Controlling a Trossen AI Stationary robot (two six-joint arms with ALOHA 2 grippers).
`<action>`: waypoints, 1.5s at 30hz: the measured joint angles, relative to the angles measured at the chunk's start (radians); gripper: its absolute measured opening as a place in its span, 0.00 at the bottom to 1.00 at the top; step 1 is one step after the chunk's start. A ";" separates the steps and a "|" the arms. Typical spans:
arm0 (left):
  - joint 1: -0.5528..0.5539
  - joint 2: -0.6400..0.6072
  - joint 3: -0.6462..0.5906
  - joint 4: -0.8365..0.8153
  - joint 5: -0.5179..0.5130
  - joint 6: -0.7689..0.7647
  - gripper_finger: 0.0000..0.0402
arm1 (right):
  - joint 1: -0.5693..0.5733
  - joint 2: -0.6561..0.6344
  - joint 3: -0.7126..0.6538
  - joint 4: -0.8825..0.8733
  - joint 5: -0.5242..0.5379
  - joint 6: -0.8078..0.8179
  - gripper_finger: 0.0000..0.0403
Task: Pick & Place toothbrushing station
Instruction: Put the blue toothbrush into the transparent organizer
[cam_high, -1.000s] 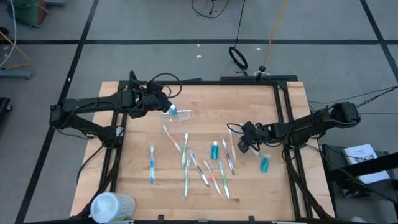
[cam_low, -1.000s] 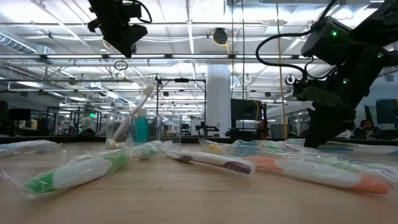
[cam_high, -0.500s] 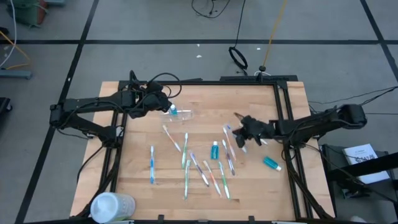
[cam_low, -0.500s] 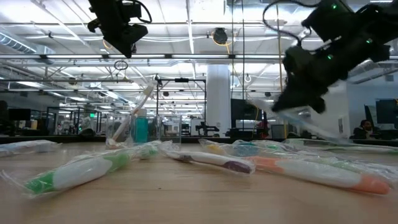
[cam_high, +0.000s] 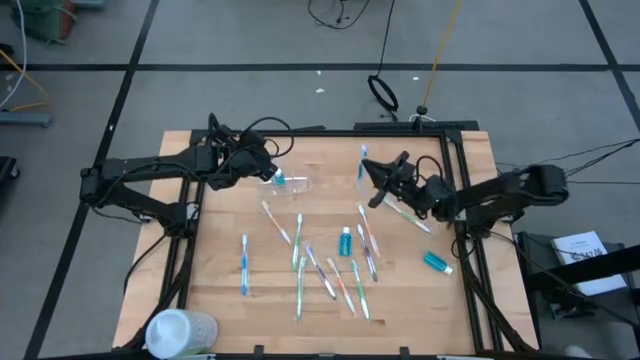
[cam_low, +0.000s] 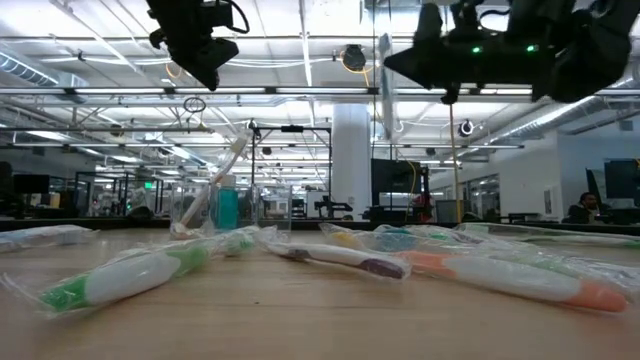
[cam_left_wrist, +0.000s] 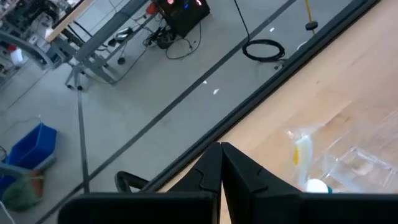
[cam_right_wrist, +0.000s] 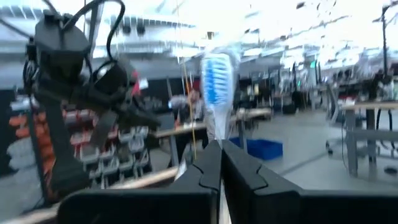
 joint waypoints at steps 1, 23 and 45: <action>0.000 0.000 0.000 0.000 0.000 0.004 0.02 | -0.008 0.037 0.015 0.040 -0.001 -0.004 0.00; 0.000 0.000 0.000 0.062 0.009 0.086 0.02 | -0.150 0.704 0.673 0.026 -0.081 0.012 0.00; 0.000 0.000 0.000 0.063 0.098 0.077 0.02 | -0.155 0.767 0.737 -0.280 -0.084 0.061 0.00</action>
